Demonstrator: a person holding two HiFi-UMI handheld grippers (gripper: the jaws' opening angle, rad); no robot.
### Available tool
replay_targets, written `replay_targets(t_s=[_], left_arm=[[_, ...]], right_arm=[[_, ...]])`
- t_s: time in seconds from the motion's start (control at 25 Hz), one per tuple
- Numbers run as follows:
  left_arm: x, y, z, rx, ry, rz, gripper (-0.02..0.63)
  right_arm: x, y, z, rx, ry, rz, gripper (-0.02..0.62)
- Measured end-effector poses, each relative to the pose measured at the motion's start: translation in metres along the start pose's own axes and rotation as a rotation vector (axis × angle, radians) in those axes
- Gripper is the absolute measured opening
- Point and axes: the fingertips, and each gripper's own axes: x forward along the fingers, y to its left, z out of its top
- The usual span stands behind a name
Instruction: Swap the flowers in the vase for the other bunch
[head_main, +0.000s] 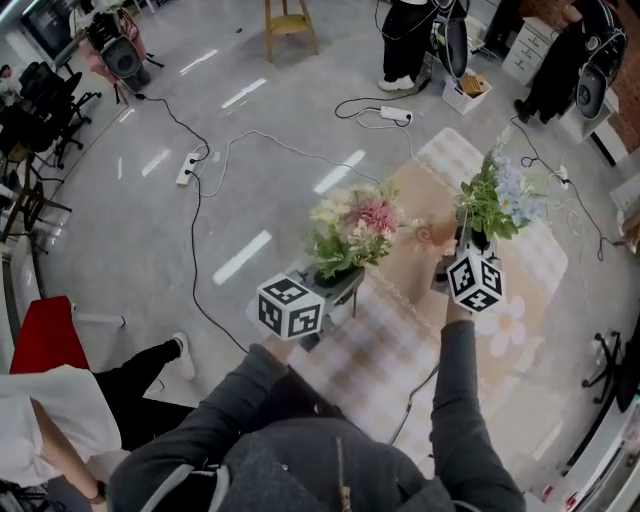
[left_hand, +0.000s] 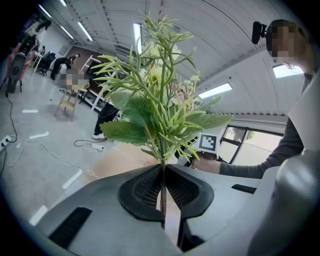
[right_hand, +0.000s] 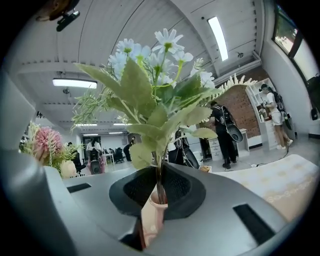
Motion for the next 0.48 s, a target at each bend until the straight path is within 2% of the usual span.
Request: replay_targets(t_s=[0.48], left_arm=[[-0.0006, -0.0007, -0.0027, -0.006, 0.012, -0.006, 0.026]], right_arm=[[0.0021, 0.0019, -0.0027, -0.009, -0.028, 0.013, 0.032]])
